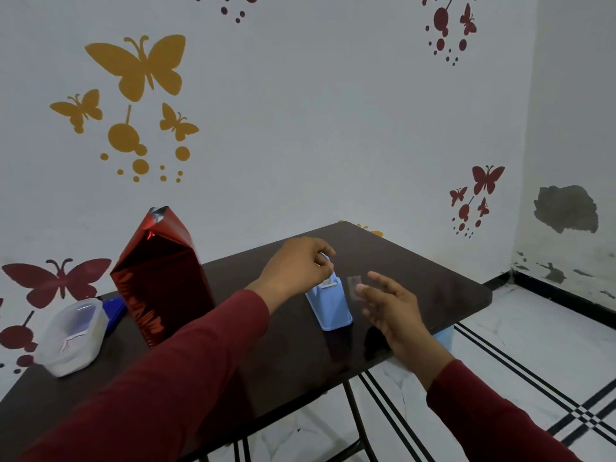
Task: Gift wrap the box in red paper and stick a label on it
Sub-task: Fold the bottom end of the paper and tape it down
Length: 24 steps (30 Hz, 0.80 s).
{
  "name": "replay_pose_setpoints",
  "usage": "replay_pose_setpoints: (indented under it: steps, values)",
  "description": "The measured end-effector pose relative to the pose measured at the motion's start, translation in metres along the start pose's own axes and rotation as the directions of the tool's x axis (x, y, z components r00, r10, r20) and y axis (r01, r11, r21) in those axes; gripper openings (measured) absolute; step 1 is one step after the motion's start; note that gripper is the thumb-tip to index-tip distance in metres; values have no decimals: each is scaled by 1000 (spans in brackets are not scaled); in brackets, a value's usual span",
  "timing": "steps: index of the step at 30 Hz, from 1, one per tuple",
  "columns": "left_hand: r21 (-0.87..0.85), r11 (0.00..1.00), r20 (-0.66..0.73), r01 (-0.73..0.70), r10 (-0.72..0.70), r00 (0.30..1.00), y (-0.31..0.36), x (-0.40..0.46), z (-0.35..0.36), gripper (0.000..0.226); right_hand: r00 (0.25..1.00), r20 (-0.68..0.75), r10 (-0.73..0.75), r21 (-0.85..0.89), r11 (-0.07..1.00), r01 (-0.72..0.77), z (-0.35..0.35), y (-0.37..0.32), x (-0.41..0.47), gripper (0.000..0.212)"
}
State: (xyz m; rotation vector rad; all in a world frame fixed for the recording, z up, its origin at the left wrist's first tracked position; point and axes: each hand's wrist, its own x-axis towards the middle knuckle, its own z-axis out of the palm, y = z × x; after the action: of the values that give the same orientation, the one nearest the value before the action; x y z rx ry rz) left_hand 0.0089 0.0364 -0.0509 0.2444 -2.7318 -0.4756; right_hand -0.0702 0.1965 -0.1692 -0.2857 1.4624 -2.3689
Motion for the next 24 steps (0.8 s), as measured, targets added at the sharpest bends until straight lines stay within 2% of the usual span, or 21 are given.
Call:
replay_pose_setpoints:
  steps: [3, 11, 15, 18, 21, 24]
  values:
    - [0, 1000, -17, -20, 20, 1000, -3, -11, -20, 28, 999, 42, 26, 27, 999, -28, 11, -11, -3, 40]
    - [32, 994, -254, -102, 107, 961, -10, -48, -97, 18, 987, 160, 35, 60, 997, -45, 81, -43, -6, 38]
    - [97, 991, -430, -87, 121, 895, -24, -81, -147, 15, 955, 296, -9, 15, 1000, 5, 138, -55, -13, 40]
    - [107, 994, -553, -26, 81, 829, -48, -100, -179, 16, 935, 353, -36, -18, 999, 45, 183, -56, -17, 44]
    - [115, 990, -523, 80, -8, 852, -73, -112, -202, 38, 926, 367, -86, -55, 992, 114, 219, -57, -20, 48]
    - [108, 955, -317, 277, -231, 920, -95, -121, -216, 69, 910, 393, -133, -128, 972, 197, 250, -52, -17, 62]
